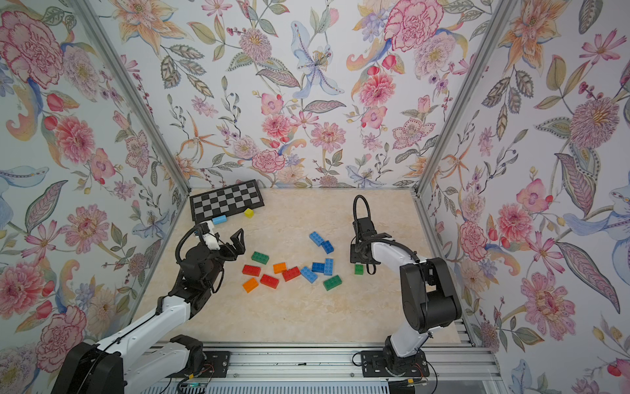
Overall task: Assemble a rectangle with lego
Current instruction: Assemble the lego brick with the lego brick.
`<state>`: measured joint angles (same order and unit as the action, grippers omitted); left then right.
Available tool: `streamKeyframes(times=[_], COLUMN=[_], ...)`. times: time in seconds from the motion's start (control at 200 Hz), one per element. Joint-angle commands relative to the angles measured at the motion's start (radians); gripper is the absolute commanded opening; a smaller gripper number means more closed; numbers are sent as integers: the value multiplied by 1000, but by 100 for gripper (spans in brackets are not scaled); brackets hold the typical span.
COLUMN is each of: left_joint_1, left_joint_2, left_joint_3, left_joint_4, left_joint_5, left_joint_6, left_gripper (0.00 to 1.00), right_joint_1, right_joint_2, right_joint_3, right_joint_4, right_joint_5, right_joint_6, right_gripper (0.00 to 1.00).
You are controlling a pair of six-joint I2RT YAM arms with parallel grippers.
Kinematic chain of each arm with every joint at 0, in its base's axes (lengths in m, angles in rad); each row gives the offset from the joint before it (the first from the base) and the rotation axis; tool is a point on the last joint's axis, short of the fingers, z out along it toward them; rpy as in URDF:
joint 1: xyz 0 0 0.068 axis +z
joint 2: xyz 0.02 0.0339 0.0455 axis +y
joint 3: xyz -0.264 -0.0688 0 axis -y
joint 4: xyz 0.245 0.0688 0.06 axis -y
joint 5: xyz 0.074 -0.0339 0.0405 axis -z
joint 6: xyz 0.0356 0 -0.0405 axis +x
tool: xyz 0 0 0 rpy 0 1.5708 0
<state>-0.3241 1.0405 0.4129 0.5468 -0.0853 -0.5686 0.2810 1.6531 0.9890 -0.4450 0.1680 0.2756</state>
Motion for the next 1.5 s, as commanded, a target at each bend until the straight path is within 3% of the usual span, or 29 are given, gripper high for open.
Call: streamKeyframes(times=[0.0, 0.545, 1.496], left_joint_1=[-5, -4, -7], left_joint_2=[7, 6, 23], left_joint_3=[0, 3, 5], left_joint_4=[18, 18, 47], left_joint_5=[-12, -10, 0], left_joint_6=[-21, -22, -20], left_gripper=[99, 99, 99], right_joint_1=[9, 12, -42], right_joint_2=[18, -19, -141], right_joint_3=[-38, -18, -13], right_joint_4=[-50, -50, -50], right_joint_5=[-4, 13, -71], right_joint_6=[-14, -6, -48], right_gripper=[11, 12, 17])
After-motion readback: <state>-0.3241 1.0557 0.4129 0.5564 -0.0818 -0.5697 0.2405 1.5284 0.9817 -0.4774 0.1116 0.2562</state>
